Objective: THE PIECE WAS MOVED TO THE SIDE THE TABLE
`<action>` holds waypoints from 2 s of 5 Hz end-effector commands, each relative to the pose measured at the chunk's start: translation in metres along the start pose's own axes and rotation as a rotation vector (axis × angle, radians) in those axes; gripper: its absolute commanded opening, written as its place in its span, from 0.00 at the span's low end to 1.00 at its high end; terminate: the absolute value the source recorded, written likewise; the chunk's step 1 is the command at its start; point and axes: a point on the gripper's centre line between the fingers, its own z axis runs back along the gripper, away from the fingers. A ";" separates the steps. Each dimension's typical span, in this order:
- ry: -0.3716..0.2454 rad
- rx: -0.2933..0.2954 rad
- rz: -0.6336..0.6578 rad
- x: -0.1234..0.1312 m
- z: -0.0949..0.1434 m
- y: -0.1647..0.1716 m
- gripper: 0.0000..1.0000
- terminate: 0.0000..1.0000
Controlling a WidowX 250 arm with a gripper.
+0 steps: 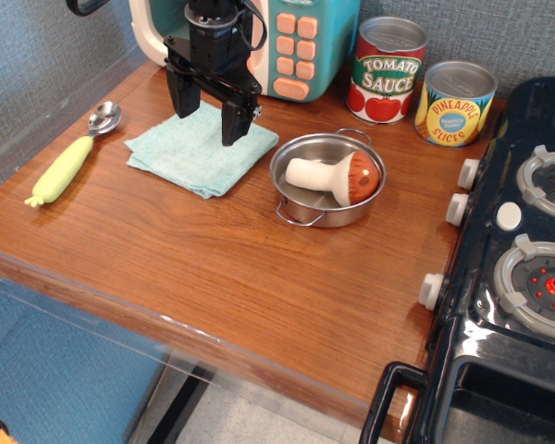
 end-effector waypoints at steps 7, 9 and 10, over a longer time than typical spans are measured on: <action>0.025 -0.101 0.080 -0.158 0.000 0.006 1.00 0.00; -0.091 -0.112 0.059 -0.127 0.051 -0.003 1.00 0.00; -0.058 -0.082 0.042 -0.133 0.056 -0.009 1.00 0.00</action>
